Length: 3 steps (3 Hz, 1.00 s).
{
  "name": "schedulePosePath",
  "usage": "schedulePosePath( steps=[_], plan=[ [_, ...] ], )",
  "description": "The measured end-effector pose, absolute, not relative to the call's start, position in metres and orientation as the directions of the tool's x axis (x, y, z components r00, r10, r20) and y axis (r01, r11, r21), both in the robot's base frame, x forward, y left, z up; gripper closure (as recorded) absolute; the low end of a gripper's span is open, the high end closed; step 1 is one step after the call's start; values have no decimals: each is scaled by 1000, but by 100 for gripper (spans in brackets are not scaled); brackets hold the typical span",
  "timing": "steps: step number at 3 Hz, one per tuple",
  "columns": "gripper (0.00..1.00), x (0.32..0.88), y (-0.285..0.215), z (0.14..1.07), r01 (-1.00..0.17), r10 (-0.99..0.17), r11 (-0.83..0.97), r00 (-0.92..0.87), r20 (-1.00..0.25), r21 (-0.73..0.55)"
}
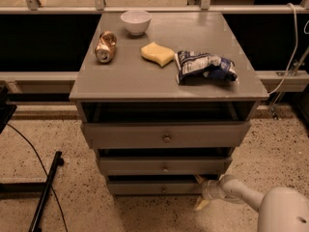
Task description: Open bottom drawer
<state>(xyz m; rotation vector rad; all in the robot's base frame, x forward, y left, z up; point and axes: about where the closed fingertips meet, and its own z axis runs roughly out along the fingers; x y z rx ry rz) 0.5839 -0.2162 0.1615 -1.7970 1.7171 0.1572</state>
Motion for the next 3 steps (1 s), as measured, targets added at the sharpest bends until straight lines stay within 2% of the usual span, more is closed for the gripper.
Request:
schedulePosePath(
  steps=[1, 3],
  plan=[
    [26, 588, -217, 156, -935, -858, 61, 130, -497, -349],
    [56, 567, -216, 155, -941, -861, 30, 147, -486, -337]
  ],
)
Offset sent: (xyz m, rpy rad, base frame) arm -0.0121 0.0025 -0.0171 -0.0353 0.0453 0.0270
